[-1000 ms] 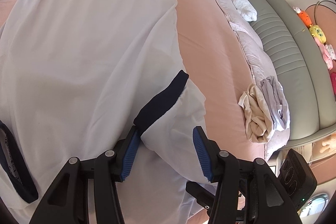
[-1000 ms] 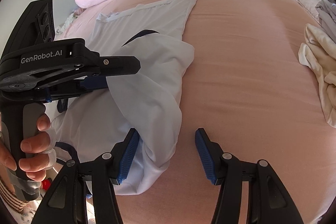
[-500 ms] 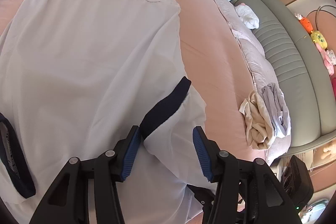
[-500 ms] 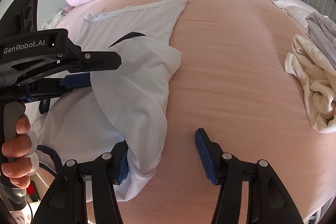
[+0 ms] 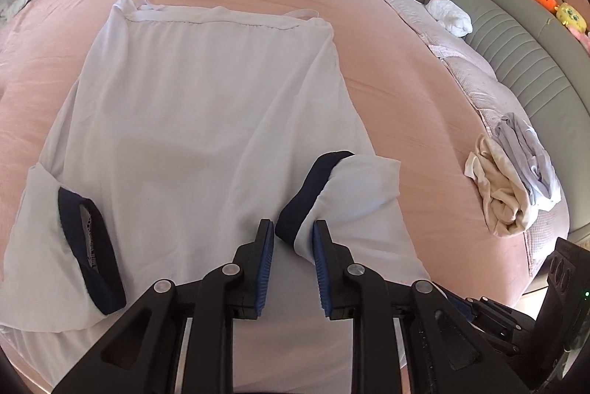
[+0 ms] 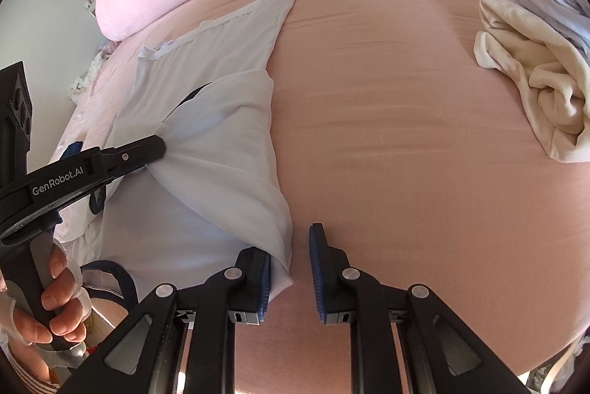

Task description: Fold clothes

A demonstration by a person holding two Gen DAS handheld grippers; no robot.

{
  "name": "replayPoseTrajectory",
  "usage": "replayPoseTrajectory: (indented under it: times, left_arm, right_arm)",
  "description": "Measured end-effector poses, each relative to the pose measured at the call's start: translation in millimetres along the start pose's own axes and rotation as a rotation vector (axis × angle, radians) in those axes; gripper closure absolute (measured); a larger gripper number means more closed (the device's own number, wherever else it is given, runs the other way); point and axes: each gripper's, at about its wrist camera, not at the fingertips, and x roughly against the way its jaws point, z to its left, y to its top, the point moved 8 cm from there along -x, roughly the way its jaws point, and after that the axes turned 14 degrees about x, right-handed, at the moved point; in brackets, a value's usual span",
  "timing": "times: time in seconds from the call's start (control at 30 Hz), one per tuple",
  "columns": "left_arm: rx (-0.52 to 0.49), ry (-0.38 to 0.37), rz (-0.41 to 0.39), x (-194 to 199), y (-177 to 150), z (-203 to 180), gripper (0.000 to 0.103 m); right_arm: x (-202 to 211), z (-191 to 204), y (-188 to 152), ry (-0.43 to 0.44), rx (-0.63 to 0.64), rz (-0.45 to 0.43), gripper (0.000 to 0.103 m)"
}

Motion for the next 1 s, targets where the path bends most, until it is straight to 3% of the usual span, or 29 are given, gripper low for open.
replayPoseTrajectory:
  times: [0.17, 0.37, 0.5, 0.57, 0.63, 0.7, 0.83, 0.93, 1.0]
  left_arm:
    - [-0.11, 0.085, -0.038, 1.8, -3.9, 3.5, 0.084]
    - [-0.175, 0.143, -0.026, -3.8, -7.8, 1.8, 0.084]
    - [-0.157, 0.126, 0.053, -4.3, -6.0, -0.7, 0.083]
    - [-0.124, 0.108, 0.112, -4.2, -1.6, 0.9, 0.075]
    - [-0.098, 0.074, 0.144, -1.3, 5.1, 1.3, 0.062]
    - [-0.097, 0.062, 0.137, 5.6, 13.3, 0.8, 0.058]
    - [-0.19, 0.055, 0.074, 20.9, 31.4, -9.1, 0.054]
    - [-0.244, 0.015, 0.076, 14.7, 43.5, -20.7, 0.052]
    - [-0.262, -0.01, 0.096, 4.9, 48.8, -27.9, 0.052]
  right_arm:
    - [-3.1, 3.2, 1.1, -0.023, 0.03, 0.013, 0.086]
    - [-8.0, -4.8, -0.2, 0.036, -0.058, 0.028, 0.086]
    - [-5.4, -0.1, 1.0, 0.058, -0.039, 0.041, 0.078]
    - [-1.6, 4.6, 0.2, 0.057, 0.0, 0.055, 0.067]
    - [3.0, 12.4, -1.8, 0.083, 0.038, 0.062, 0.045]
    - [9.3, 17.3, -1.6, 0.103, 0.059, 0.058, 0.043]
    - [26.2, 9.5, 12.6, 0.14, 0.007, 0.007, 0.043]
    - [30.4, -10.0, 31.1, 0.147, -0.091, -0.031, 0.043]
    - [20.3, -27.5, 42.8, 0.111, -0.176, -0.011, 0.043]
